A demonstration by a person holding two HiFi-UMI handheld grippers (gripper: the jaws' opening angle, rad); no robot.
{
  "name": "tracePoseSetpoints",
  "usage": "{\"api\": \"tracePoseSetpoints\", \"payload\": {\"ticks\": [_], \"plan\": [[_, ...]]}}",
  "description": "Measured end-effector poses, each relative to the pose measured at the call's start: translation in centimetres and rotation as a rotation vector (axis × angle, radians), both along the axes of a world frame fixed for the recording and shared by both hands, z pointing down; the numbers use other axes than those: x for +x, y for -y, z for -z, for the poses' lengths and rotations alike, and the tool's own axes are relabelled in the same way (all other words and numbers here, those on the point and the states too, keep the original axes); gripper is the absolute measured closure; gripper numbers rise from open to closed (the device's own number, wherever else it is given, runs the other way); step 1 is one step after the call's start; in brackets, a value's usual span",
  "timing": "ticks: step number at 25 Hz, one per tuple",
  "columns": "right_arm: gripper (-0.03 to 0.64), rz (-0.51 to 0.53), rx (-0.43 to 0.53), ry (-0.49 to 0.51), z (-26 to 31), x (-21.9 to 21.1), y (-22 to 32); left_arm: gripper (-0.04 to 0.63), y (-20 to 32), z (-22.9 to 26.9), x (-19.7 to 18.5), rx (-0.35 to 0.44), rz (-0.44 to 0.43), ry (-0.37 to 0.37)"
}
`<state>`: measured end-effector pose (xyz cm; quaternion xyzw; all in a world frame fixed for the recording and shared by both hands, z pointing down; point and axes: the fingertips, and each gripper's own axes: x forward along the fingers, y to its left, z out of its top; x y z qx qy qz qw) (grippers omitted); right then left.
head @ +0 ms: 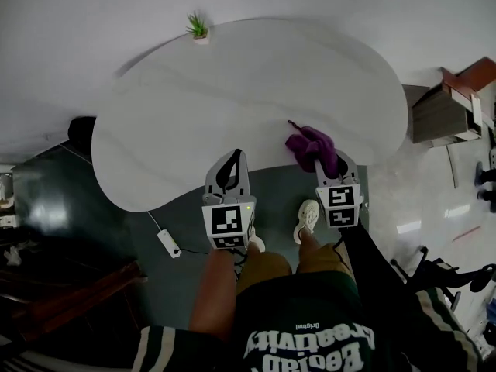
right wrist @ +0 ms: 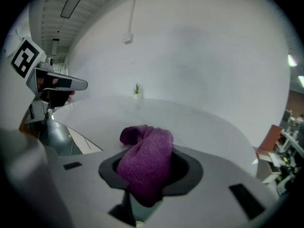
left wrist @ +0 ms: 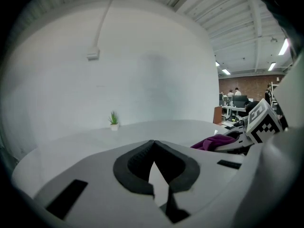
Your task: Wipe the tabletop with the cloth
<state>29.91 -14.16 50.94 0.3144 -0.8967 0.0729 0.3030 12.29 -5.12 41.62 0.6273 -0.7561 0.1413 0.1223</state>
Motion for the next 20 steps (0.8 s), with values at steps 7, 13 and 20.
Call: {"api": "tracePoseSetpoints", "payload": {"ticks": [7,13,20], "plan": [[0.483,-0.171,0.019,-0.042,-0.1,11.5,6.3,0.595,5.3,0.2,6.4,0.014,-0.057,-0.003],[0.483,-0.198,0.023,-0.044,0.4,15.1,7.7,0.595,7.8,0.8,9.8,0.026,-0.082,-0.032],[0.483,-0.129,0.067,0.049,5.3,14.0,7.4,0.595,8.5,4.6,10.3,0.076,-0.067,-0.026]]}}
